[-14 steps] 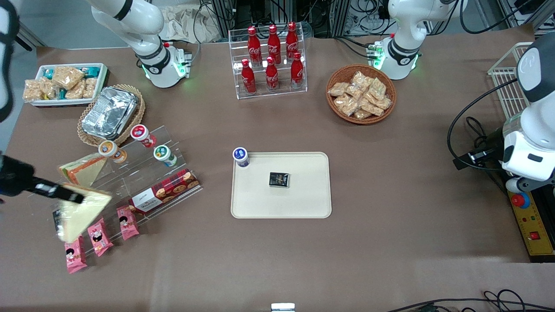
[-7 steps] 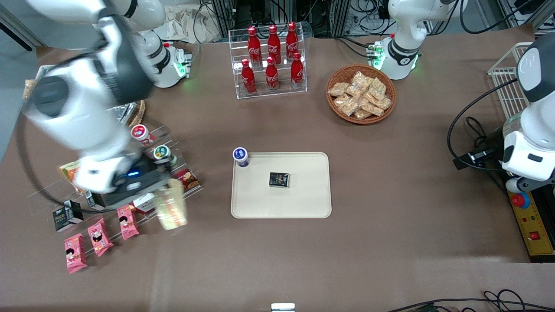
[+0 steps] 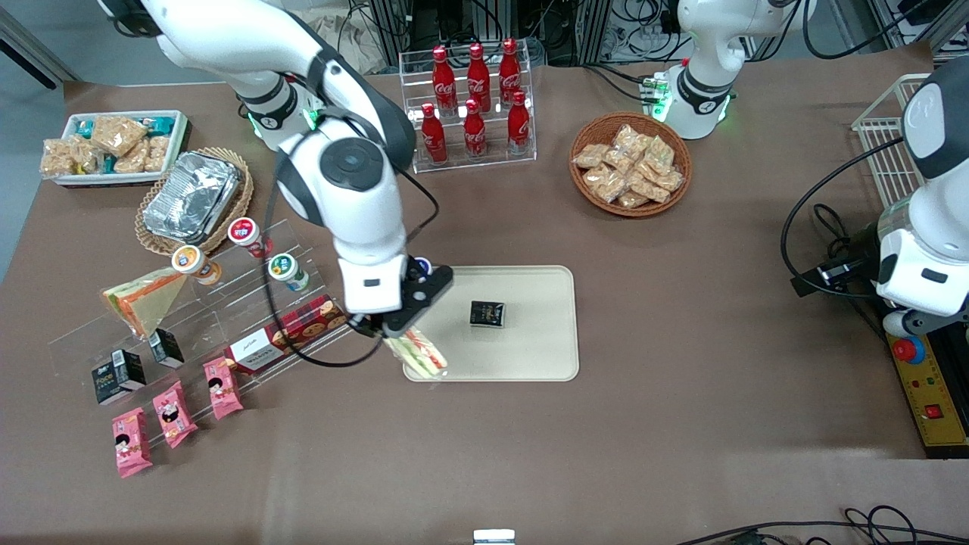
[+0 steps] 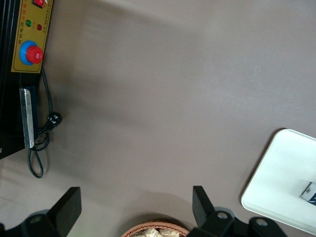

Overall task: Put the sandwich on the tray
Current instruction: 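Carry the sandwich over the cream tray and lower it, then open the right gripper to release the sandwich onto the tray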

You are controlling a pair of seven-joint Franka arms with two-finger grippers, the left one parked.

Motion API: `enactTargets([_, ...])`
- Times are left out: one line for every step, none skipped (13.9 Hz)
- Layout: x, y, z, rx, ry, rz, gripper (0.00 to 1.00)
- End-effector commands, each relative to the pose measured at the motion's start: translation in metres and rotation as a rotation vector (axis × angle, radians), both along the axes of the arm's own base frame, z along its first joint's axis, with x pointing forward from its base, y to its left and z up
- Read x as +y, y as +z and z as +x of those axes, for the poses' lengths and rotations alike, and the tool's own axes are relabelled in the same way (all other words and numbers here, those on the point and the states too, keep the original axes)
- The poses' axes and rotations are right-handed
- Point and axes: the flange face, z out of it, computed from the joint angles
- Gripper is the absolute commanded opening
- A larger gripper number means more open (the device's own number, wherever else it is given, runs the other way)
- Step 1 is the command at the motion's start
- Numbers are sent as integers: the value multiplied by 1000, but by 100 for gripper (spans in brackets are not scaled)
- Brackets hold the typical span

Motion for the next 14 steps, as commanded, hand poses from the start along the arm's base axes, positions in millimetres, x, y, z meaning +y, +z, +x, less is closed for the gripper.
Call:
enactTargets([17, -44, 11, -20, 91, -3, 38])
enactTargets([22, -62, 12, -16, 130, 2, 38])
enactTargets([28, -81, 12, -15, 147, 15, 38])
enactTargets([35, -93, 10, -21, 168, 19, 38])
enactTargets([44, -106, 4, -25, 210, -9, 38])
enactTargets([53, -120, -3, -33, 283, -60, 38])
enactTargets([55, -135, -4, -37, 324, -98, 38])
enactTargets([55, -143, -4, -41, 360, -111, 38])
enactTargets([57, -152, -5, -33, 400, -119, 39])
enactTargets([64, -157, -11, -30, 434, -123, 39])
enactTargets([67, -164, -14, -23, 446, -130, 40])
enactTargets([67, -176, -15, -13, 453, -140, 40])
enactTargets([68, -186, -17, -5, 461, -151, 40])
enactTargets([70, -195, -21, 6, 466, -152, 46])
